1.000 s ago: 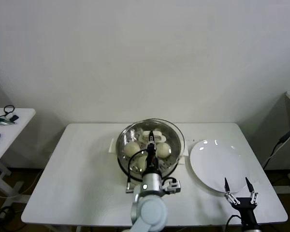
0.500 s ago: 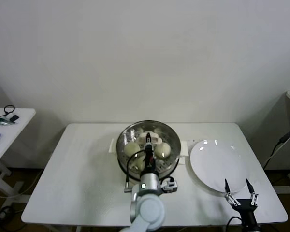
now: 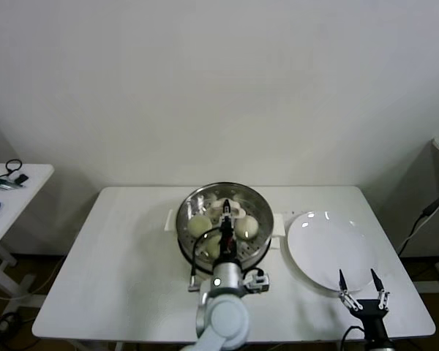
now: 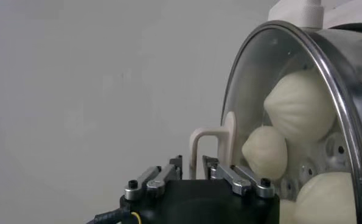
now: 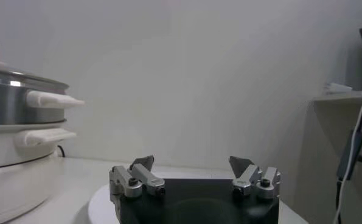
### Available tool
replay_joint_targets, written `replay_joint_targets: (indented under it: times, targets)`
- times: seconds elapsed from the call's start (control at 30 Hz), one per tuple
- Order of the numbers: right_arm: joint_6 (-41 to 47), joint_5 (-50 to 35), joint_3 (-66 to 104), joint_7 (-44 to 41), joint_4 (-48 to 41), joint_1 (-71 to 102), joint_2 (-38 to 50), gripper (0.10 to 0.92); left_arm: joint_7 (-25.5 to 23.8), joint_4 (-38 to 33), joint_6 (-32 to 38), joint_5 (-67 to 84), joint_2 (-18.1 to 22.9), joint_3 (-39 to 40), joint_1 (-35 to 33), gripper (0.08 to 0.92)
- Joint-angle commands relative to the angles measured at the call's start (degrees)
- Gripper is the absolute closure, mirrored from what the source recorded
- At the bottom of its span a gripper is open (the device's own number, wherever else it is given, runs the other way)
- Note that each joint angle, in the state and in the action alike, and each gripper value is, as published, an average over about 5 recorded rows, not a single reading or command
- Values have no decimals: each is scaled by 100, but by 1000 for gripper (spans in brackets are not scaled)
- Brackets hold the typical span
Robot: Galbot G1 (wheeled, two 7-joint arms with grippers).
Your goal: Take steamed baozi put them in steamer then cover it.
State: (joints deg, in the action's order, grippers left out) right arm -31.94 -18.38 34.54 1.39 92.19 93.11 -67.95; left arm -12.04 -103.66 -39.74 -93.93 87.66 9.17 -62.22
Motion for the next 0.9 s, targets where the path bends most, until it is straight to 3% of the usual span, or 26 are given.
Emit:
replay_joint_targets:
  times: [0.03, 0.27, 0.53, 0.73, 0.9]
  targets:
    - [317, -232, -7, 0, 142, 2, 46, 203, -11, -419, 9, 386, -203, -8, -44, 628]
    - [491, -282, -44, 233, 187, 3, 49, 203, 214, -1293, 46, 1044, -816, -150, -434, 429]
    - [428, -429, -128, 296, 331, 45, 182, 203, 1748, -2227, 1314, 3490, -1226, -1129, -1348, 210]
    - [378, -429, -157, 313, 362, -37, 140, 203, 2754, -2340, 2810, 5939, -1317, -2594, -2182, 178]
    - [321, -414, -166, 336, 303, -84, 129, 203, 2696, -2189, 3604, 8697, -1254, -4235, -2669, 177]
